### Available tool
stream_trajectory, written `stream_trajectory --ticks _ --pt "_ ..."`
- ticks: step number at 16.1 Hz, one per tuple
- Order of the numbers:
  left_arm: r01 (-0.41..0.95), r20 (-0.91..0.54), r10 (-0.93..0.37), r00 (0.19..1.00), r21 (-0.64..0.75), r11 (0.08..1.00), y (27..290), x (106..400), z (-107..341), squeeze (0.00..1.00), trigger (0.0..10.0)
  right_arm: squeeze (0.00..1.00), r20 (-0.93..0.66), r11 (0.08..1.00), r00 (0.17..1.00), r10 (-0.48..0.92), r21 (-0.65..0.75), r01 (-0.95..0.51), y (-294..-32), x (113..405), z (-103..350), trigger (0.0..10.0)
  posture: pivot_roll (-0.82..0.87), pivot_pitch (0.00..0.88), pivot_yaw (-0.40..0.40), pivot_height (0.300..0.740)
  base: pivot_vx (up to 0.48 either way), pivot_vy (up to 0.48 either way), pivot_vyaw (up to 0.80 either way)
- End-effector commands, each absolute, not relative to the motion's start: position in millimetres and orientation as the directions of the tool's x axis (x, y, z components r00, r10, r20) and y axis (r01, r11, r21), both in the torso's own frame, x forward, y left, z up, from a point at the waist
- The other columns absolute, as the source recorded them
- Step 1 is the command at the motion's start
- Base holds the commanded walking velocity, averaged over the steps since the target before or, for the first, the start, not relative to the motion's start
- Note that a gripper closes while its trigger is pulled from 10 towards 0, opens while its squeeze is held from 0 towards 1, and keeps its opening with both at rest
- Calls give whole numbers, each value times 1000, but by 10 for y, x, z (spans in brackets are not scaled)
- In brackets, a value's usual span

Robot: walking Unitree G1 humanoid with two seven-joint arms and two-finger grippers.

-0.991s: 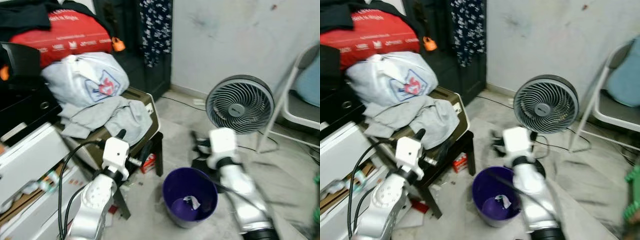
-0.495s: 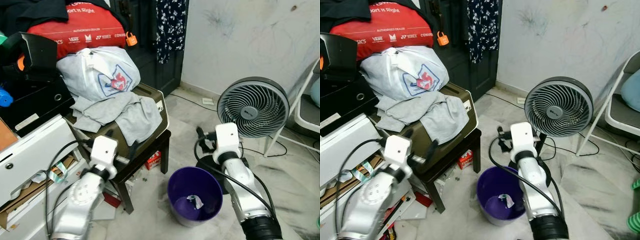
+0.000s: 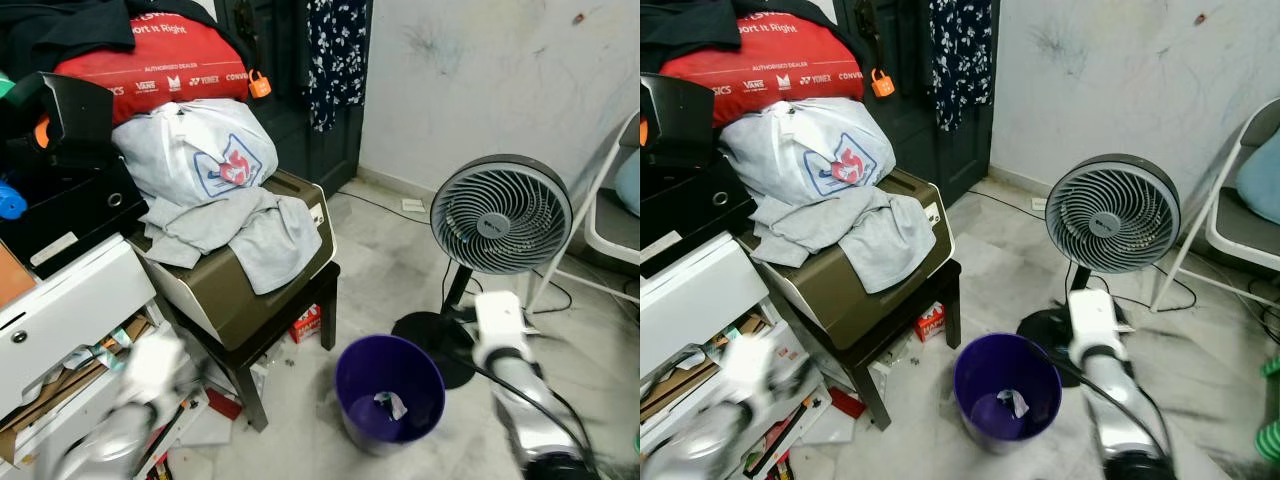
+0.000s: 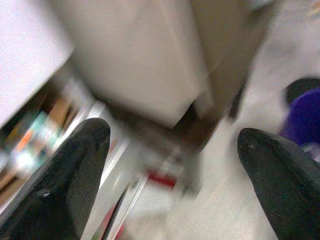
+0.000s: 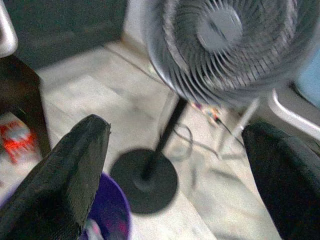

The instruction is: Clean up the room

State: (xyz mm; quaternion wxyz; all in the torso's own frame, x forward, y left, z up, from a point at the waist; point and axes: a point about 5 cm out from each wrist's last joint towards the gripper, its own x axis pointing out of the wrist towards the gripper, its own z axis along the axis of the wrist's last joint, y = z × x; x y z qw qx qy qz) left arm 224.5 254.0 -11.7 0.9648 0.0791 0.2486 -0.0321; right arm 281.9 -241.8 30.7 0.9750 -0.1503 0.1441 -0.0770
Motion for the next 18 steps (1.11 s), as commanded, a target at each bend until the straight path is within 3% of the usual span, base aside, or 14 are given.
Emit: stream_trajectory --ticks 1,3,7,10,12,14,18 --pt "84 -556 15 831 151 985 2643 2123 -240 0 10000 0 -303 936 922 -239 -326 135 -2528 2733 191 10000 -45 0 29 740 0 0 0" --pt "111 -709 64 702 198 974 2725 1838 -510 0 10000 0 -470 942 840 -272 -307 133 -2630 2443 -152 10000 -32 0 26 740 0 0 0" --pt "156 -840 38 542 145 977 2686 1482 -749 0 10000 0 -627 933 735 -257 -360 19 -2558 2110 -478 10000 -37 0 41 740 0 0 0" --pt "133 -898 29 440 97 986 2628 1338 -850 0 10000 0 -717 947 653 -244 -321 3 -2522 1923 -628 10000 -33 0 51 740 0 0 0" --pt "138 -912 39 408 104 985 2564 1353 -877 0 10000 0 -764 970 612 -204 -243 20 -2419 1827 -718 10000 -40 0 55 740 0 0 0" --pt "204 -914 10 405 102 974 2360 1572 -863 0 10000 0 -793 982 581 -183 -172 75 -2292 1715 -809 10000 -50 0 59 740 0 0 0" --pt "312 -916 -9 401 127 942 2013 1870 -814 0 10000 0 -821 982 552 -147 -188 -18 -2131 1629 -885 10000 -60 0 57 740 0 0 589"
